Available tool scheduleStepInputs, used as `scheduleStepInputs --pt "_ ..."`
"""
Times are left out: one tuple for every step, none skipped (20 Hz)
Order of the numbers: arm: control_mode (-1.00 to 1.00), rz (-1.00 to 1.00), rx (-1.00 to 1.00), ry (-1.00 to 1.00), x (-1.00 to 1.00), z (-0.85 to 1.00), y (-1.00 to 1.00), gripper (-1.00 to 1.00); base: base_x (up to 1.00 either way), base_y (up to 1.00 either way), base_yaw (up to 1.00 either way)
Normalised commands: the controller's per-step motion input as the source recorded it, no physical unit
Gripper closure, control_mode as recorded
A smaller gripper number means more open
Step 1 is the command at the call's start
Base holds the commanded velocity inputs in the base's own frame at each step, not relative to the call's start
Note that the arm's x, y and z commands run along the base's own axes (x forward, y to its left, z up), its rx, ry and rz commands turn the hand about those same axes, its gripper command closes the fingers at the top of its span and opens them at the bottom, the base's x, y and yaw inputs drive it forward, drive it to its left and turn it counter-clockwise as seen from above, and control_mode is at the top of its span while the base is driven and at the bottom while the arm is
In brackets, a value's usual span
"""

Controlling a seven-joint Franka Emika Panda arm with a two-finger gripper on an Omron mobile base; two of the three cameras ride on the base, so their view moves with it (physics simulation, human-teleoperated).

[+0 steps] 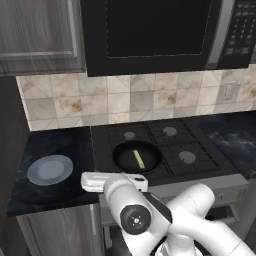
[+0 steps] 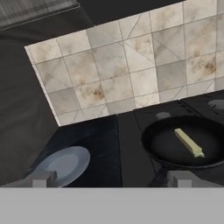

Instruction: Pick up the butter stick and place it in the pan. Then turn on the burner for the pan.

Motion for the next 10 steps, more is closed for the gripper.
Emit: scheduleStepInputs --pt "-1.00 0.00 0.09 -0.14 0.00 -0.62 -0.16 -1.00 0.00 0.00 0.00" --pt "-1.00 0.01 0.07 -0.11 0.00 -0.64 -0.10 -1.00 0.00 0.00 0.00" --pt "-1.00 0.02 0.04 -0.11 0.00 -0.68 -0.06 -1.00 0.00 0.00 0.00" --pt "-1.00 0.04 0.00 -0.09 0.00 -0.66 0.00 -1.00 0.00 0.00 0.00" --pt "-1.00 0.04 0.00 -0.08 0.00 -0.66 0.00 -1.00 0.00 0.00 0.00" --pt "-1.00 0.05 0.00 -0.09 0.00 -0.66 -0.01 -1.00 0.00 0.00 0.00" --pt "-1.00 0.05 0.00 -0.10 0.00 -0.62 -0.05 -1.00 0.00 0.00 0.00" --pt "-1.00 0.04 0.00 -0.10 0.00 -0.62 -0.06 -1.00 0.00 0.00 0.00" --pt "-1.00 0.05 0.00 -0.09 0.01 -0.64 -0.14 -1.00 0.00 0.00 0.00" --pt "-1.00 0.05 0.00 -0.08 0.04 -0.64 -0.16 -1.00 0.00 0.00 0.00"
